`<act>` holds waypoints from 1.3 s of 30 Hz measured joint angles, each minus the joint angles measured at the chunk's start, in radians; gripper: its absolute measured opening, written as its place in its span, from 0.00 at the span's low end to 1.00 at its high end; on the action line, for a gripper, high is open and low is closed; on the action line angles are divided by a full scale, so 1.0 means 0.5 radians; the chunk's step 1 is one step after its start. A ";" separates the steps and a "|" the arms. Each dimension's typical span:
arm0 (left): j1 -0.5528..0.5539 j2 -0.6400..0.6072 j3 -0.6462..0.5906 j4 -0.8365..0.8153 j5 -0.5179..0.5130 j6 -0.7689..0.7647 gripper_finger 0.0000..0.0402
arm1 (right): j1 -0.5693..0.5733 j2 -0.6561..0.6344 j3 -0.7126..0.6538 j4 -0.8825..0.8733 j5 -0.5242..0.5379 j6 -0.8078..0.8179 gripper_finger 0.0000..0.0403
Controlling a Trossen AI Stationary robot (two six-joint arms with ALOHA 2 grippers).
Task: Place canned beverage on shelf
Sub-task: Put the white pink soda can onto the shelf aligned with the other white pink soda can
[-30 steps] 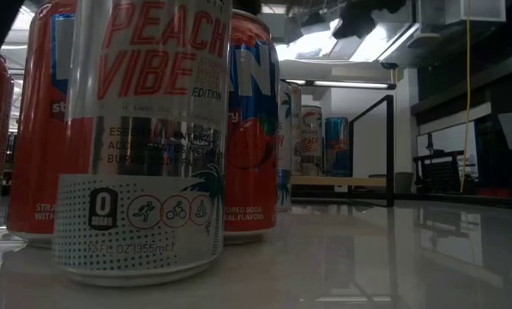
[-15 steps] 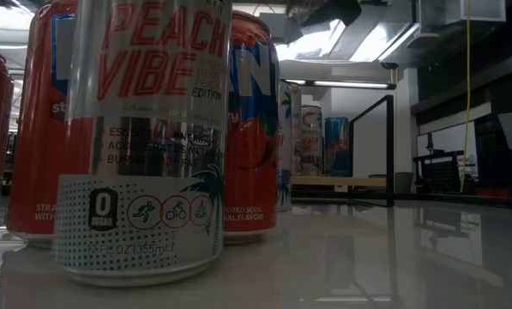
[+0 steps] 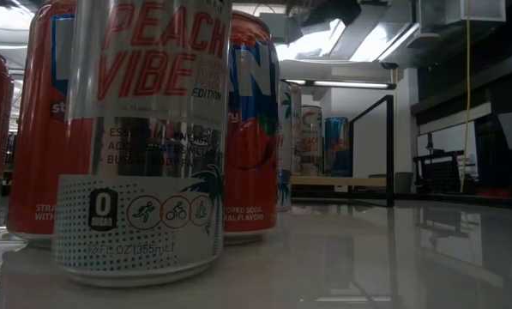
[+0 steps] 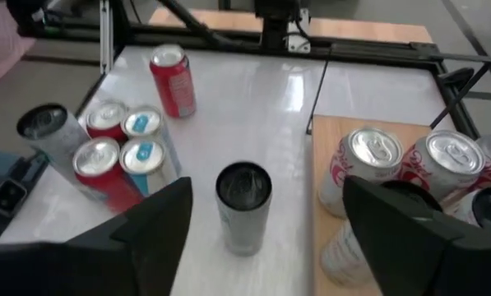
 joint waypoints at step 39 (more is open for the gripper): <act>0.001 -0.182 -0.572 0.587 -0.038 0.005 0.90 | 0.009 0.539 0.283 0.119 -0.173 0.367 0.97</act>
